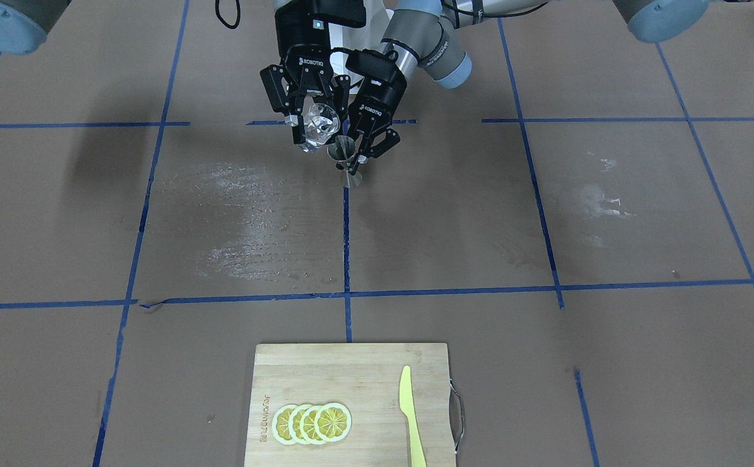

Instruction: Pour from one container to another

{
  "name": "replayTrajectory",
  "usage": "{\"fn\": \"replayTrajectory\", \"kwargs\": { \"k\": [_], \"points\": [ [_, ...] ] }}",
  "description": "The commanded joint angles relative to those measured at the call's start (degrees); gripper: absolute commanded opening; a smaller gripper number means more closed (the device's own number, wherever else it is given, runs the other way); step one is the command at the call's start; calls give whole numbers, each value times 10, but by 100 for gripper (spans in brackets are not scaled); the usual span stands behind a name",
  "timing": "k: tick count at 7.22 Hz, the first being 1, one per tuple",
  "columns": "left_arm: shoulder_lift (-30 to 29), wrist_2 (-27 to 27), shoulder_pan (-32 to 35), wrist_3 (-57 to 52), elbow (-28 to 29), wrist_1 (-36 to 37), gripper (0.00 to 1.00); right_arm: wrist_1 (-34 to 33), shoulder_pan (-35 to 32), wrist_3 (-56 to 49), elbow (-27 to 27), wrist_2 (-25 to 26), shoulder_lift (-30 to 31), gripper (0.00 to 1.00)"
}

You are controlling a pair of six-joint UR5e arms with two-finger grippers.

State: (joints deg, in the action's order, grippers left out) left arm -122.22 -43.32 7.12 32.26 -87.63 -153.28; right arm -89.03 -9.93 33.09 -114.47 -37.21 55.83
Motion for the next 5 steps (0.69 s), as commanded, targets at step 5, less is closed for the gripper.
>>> {"fn": "replayTrajectory", "kwargs": {
  "k": [5],
  "points": [
    [-9, 0, 0, 0, 4, 0, 0, -28, 3, -134, -1, 3, -4, 0]
  ]
}}
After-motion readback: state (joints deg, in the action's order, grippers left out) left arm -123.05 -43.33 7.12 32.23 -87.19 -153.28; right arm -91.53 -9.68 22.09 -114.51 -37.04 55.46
